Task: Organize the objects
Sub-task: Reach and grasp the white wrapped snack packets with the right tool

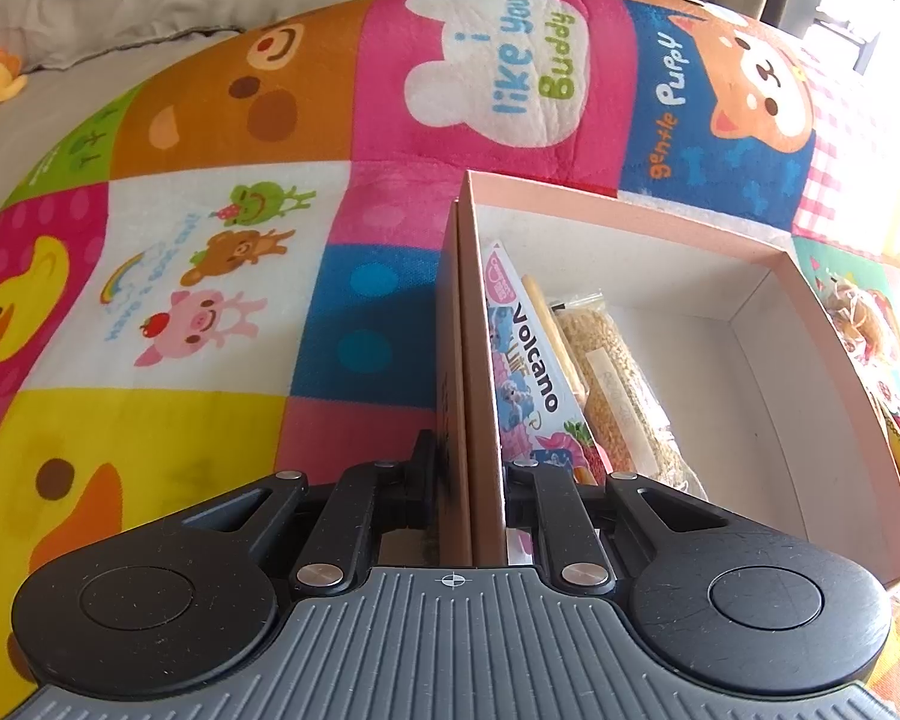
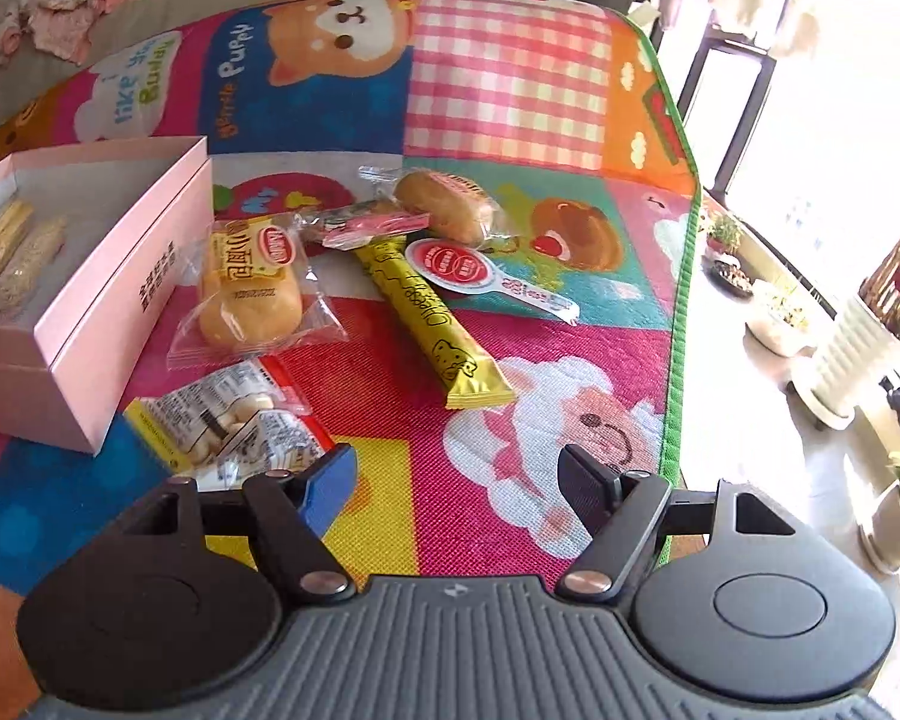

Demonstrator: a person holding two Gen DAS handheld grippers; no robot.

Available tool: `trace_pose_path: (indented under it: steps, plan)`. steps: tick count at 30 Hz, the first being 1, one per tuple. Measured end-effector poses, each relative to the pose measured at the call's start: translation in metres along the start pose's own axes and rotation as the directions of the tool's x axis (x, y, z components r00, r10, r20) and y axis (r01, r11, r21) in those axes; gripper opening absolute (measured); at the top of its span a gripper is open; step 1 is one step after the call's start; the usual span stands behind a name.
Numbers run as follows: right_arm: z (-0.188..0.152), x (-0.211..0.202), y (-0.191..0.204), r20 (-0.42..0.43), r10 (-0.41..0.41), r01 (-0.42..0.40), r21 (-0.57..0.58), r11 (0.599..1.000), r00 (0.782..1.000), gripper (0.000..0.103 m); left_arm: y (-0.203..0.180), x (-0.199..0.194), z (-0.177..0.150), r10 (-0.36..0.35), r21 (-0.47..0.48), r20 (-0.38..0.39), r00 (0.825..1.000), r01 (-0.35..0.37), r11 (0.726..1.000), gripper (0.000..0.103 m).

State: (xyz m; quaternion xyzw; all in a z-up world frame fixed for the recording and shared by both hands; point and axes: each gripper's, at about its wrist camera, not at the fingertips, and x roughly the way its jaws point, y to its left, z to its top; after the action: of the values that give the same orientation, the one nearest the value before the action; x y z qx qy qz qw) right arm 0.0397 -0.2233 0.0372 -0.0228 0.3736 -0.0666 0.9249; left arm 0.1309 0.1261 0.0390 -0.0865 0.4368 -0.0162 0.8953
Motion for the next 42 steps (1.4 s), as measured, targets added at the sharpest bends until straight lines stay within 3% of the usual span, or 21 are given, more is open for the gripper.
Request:
trace_pose_path:
  steps: [2,4,8,13,18,22,27,31,42]
  plan:
    - [0.004,-0.003,-0.008,-0.022,0.111,-0.108,0.090,0.990,0.994,0.076,0.000,0.000,0.000,0.000,0.000,0.000,1.000,0.000,1.000,0.015]
    - [0.005,-0.002,-0.006,-0.049,0.222,-0.210,0.176,0.962,0.974,0.084,0.000,0.000,0.000,0.000,0.000,0.000,1.000,0.000,1.000,0.015]
    - [0.009,0.016,0.008,-0.104,0.349,-0.305,0.300,0.904,0.931,0.086,0.000,0.000,0.000,0.001,0.000,-0.001,1.000,-0.001,1.000,0.015]
    - [0.022,0.032,0.025,-0.096,0.302,-0.257,0.322,0.911,0.949,0.088,-0.001,0.000,0.000,0.000,-0.003,-0.001,1.000,0.000,1.000,0.015]
    - [0.020,0.031,0.038,-0.096,0.248,-0.232,0.154,0.960,0.964,0.080,-0.001,0.000,0.000,0.000,-0.003,-0.002,1.000,0.000,1.000,0.015]
    - [0.006,0.018,0.024,-0.092,0.253,-0.247,0.073,0.966,0.963,0.072,-0.001,0.000,0.000,0.000,-0.002,-0.001,1.000,0.000,1.000,0.015]
    - [-0.017,0.001,0.004,-0.089,0.159,-0.163,-0.038,0.986,0.983,0.071,-0.001,0.000,0.000,0.000,-0.002,-0.001,1.000,0.000,1.000,0.015]
    - [-0.023,-0.012,-0.005,-0.055,0.161,-0.164,-0.070,0.984,0.985,0.071,-0.001,0.000,0.000,0.001,-0.002,-0.001,1.000,-0.001,1.000,0.015]
    - [-0.008,-0.002,0.024,0.022,0.224,-0.216,-0.199,0.956,0.974,0.078,0.000,0.000,0.001,-0.003,0.001,-0.003,1.000,0.003,1.000,0.015]
